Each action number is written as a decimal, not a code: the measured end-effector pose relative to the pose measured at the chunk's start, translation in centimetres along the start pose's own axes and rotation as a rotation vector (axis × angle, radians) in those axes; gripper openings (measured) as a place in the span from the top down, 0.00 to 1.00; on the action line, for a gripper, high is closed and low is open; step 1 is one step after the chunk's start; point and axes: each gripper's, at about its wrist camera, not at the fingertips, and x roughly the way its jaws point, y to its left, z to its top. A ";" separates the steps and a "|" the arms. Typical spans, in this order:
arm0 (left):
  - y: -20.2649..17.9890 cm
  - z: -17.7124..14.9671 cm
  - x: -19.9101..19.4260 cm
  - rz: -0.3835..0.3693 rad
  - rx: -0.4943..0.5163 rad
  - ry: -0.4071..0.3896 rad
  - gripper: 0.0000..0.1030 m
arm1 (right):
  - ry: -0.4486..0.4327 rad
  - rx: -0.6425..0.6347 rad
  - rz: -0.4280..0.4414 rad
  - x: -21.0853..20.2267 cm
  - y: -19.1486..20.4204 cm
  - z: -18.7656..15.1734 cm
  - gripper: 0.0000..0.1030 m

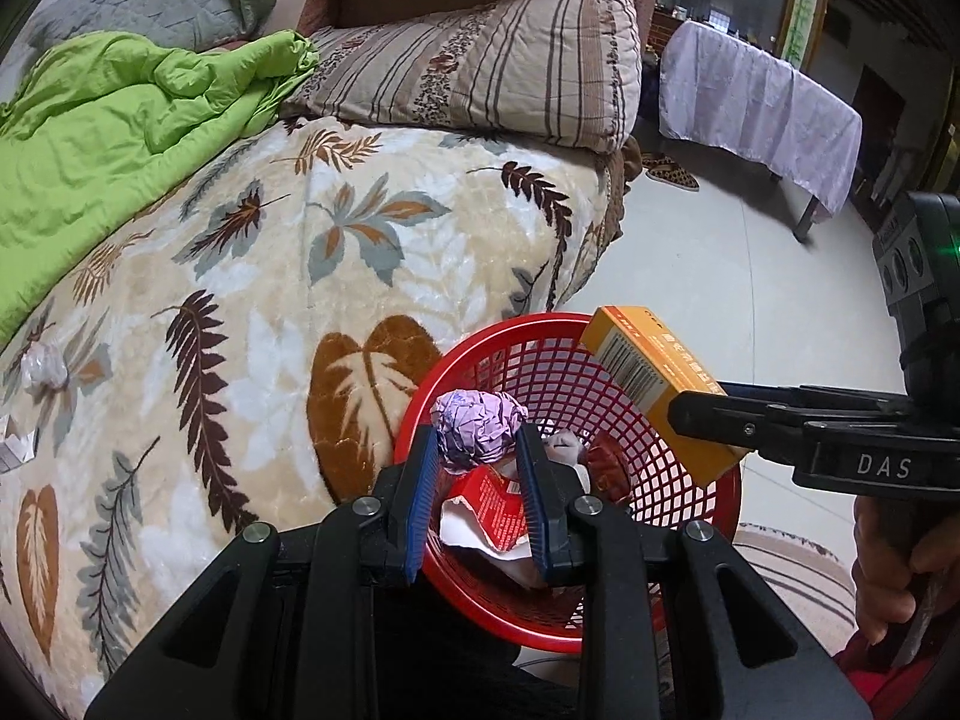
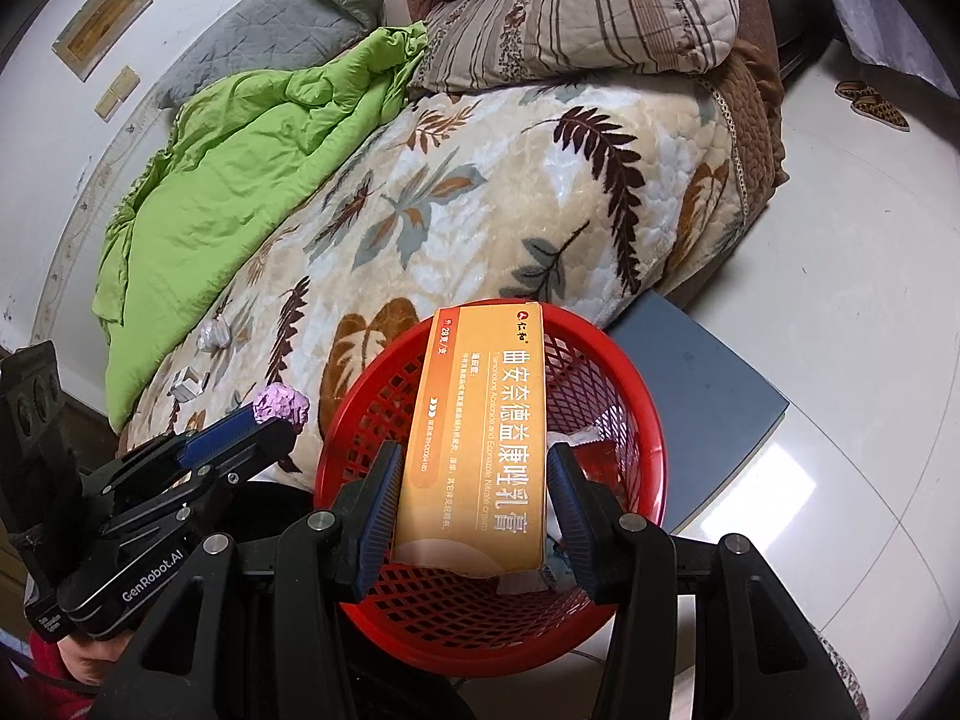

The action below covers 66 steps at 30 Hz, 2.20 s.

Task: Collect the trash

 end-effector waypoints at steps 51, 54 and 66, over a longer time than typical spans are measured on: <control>-1.5 0.0 -0.4 0.034 0.045 -0.031 0.36 | -0.039 0.018 -0.065 -1.0 -0.4 0.1 0.44; -1.0 0.0 -0.8 0.043 0.019 -0.044 0.31 | -0.055 0.000 -0.087 -1.3 0.1 0.3 0.38; 2.3 -0.9 -5.1 0.115 -0.072 -0.139 0.19 | -0.163 -0.181 -0.213 -3.1 4.3 -0.4 0.25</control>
